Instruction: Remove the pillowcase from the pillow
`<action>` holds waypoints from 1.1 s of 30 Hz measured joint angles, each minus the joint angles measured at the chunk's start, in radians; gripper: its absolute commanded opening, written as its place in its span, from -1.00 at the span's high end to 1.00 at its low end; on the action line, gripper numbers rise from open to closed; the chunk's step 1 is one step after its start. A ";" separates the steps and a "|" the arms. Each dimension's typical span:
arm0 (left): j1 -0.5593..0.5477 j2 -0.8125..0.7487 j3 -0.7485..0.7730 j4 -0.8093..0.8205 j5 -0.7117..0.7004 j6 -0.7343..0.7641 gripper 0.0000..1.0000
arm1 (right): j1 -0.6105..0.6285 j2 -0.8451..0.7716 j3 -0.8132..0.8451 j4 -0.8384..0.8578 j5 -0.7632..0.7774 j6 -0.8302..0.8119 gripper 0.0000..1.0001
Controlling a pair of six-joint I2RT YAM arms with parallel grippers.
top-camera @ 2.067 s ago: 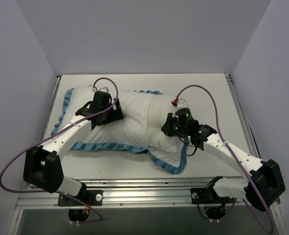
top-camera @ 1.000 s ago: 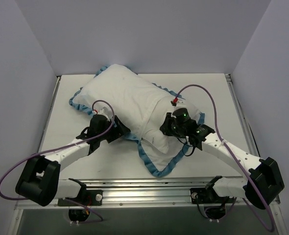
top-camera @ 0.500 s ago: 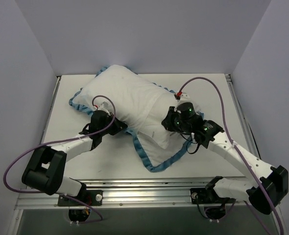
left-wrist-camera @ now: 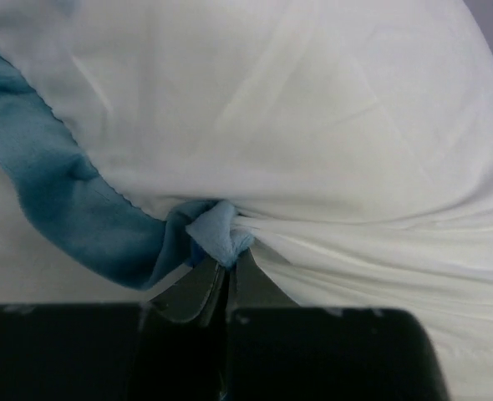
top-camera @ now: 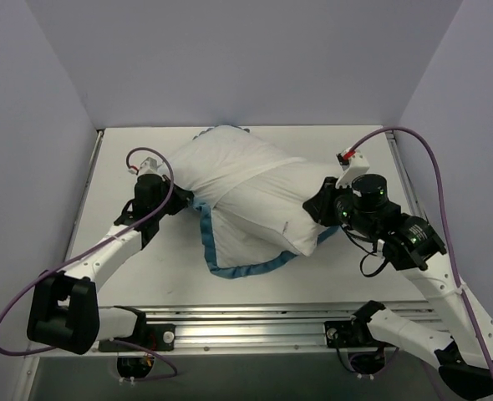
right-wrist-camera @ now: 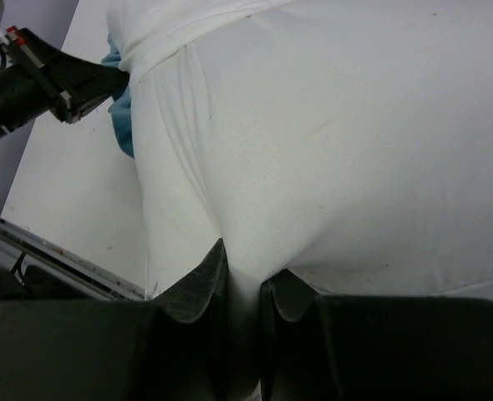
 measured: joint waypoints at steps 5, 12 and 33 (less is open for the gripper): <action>0.008 0.068 0.049 -0.053 -0.014 -0.005 0.94 | -0.002 -0.069 0.000 -0.046 -0.113 -0.036 1.00; 0.033 0.128 0.076 -0.085 -0.011 0.018 -0.15 | -0.014 -0.103 0.004 -0.113 -0.219 -0.107 -0.41; -0.071 0.098 0.220 -0.341 0.069 0.150 -0.91 | -0.116 0.311 -0.056 0.000 0.020 -0.108 -0.75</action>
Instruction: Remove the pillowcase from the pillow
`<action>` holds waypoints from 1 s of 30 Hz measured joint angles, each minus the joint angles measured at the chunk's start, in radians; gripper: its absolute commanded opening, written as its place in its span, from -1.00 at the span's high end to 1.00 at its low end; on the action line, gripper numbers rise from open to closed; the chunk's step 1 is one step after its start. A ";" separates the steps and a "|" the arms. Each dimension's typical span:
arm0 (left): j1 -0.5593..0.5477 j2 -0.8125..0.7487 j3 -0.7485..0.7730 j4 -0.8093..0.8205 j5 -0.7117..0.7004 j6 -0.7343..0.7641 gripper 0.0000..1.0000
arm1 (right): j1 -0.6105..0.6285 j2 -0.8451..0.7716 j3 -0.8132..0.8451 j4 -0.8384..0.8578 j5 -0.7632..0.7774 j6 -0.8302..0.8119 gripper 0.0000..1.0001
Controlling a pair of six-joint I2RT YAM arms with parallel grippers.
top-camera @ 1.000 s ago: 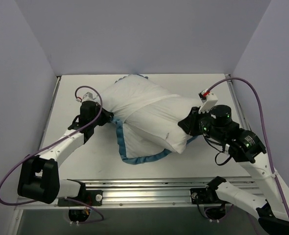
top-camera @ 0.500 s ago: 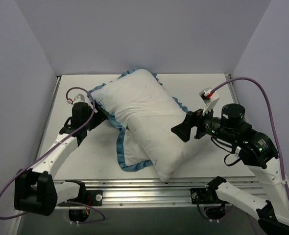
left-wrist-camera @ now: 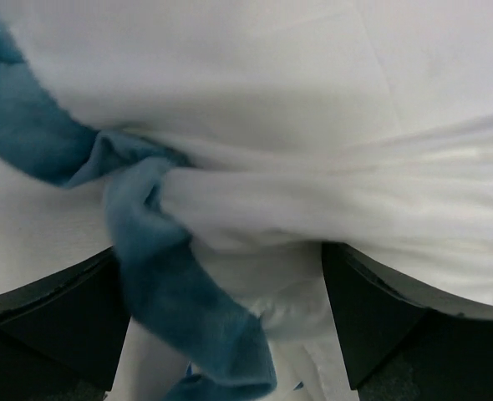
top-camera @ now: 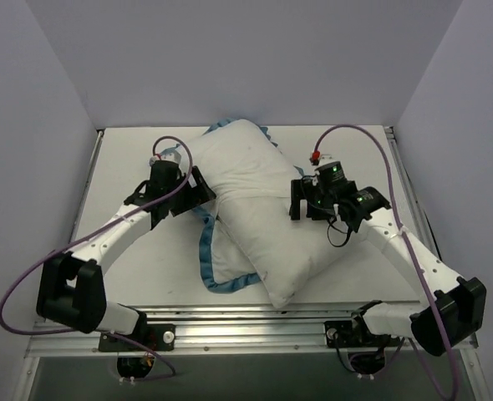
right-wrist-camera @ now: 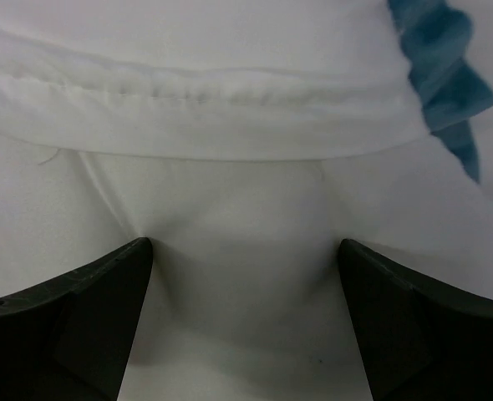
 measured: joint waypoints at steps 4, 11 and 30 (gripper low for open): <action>-0.014 0.217 0.146 0.007 0.058 0.022 -0.91 | 0.099 0.001 -0.123 0.106 -0.049 0.063 -0.75; -0.020 0.399 0.436 0.014 0.054 0.088 -0.94 | 0.348 0.006 -0.123 0.271 -0.126 0.169 -0.75; -0.419 -0.095 0.314 -0.214 -0.190 0.551 -0.88 | 0.034 -0.096 -0.134 0.279 0.026 0.150 -0.78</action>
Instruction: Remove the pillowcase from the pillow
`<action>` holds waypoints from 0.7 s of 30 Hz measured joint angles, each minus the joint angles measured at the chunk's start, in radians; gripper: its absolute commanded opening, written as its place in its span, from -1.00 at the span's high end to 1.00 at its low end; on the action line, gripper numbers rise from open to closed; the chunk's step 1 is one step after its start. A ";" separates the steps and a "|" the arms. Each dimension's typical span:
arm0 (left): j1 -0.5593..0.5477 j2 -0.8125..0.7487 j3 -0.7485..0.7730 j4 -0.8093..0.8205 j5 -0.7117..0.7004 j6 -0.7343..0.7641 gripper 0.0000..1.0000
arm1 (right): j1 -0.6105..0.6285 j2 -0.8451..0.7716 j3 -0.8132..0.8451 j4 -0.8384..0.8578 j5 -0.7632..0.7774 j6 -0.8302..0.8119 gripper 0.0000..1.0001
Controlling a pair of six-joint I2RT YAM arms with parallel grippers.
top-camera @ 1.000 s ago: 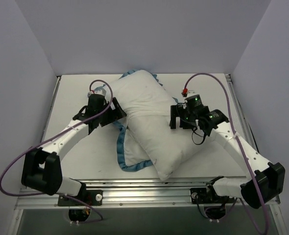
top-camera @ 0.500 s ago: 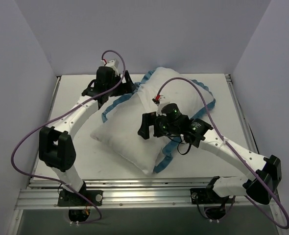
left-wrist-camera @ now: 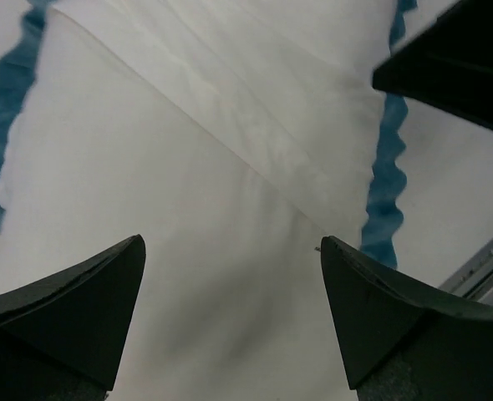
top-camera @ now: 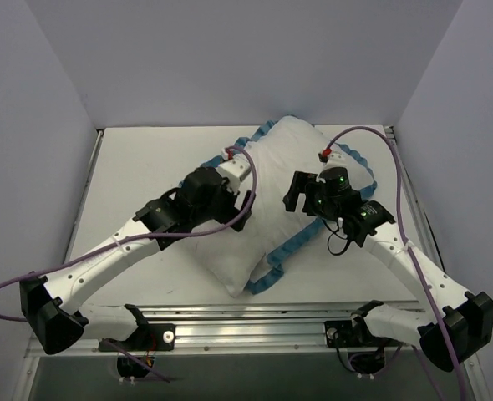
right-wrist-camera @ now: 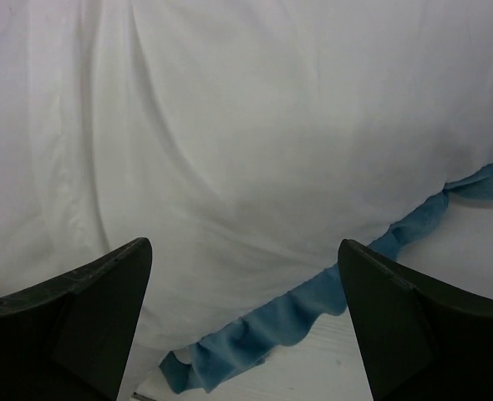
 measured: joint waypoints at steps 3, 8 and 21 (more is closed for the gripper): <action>-0.126 -0.002 -0.057 -0.040 -0.029 0.042 -0.88 | -0.001 -0.003 -0.032 -0.002 0.000 0.000 -0.78; -0.211 0.009 -0.095 -0.086 -0.068 0.028 -0.88 | -0.001 -0.005 -0.065 0.010 -0.001 0.000 -0.77; -0.237 0.139 -0.183 -0.034 -0.238 -0.168 0.84 | 0.091 -0.047 -0.166 0.050 -0.026 -0.003 -0.78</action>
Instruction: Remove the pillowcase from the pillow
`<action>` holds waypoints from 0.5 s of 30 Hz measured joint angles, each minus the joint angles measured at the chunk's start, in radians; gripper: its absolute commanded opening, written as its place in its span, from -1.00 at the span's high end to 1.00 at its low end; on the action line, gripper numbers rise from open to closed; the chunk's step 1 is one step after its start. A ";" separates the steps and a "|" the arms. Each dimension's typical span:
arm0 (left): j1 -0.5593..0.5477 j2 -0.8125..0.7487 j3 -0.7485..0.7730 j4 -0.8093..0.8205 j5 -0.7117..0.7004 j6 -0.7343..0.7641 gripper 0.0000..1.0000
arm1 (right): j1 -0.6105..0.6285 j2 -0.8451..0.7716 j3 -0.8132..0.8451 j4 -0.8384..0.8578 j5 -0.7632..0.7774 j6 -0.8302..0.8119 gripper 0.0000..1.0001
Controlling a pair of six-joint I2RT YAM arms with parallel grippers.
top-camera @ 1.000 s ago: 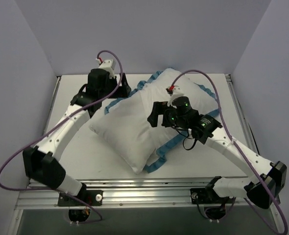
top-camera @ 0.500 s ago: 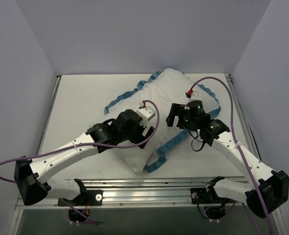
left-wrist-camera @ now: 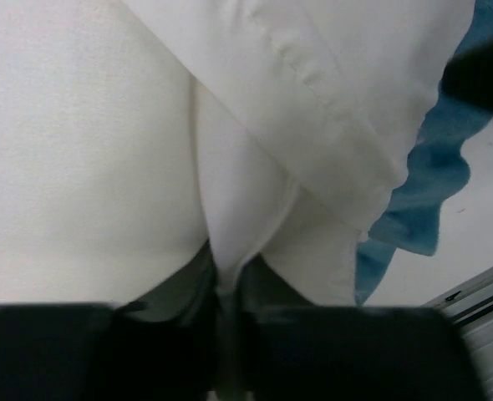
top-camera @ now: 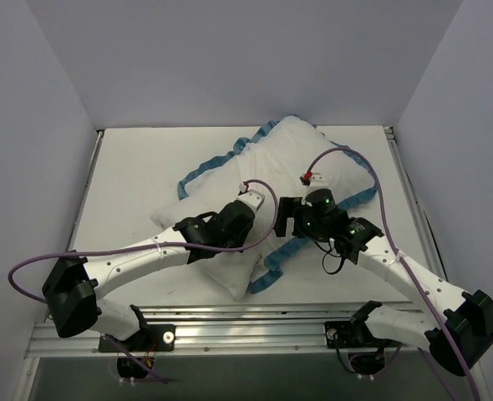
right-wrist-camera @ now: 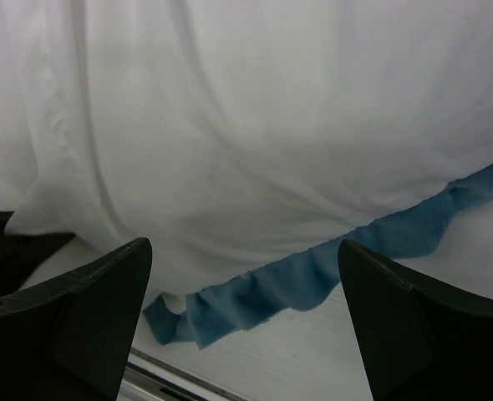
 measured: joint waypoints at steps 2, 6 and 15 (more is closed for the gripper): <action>0.006 0.000 -0.002 0.014 0.002 -0.020 0.95 | 0.056 0.000 -0.026 0.013 0.002 0.000 -0.78; 0.030 -0.001 -0.003 0.024 0.015 -0.035 0.95 | 0.130 -0.002 -0.093 0.061 -0.007 0.000 -0.79; 0.090 -0.033 -0.005 0.025 0.091 -0.056 0.95 | 0.152 0.053 -0.154 0.195 -0.020 -0.025 -0.72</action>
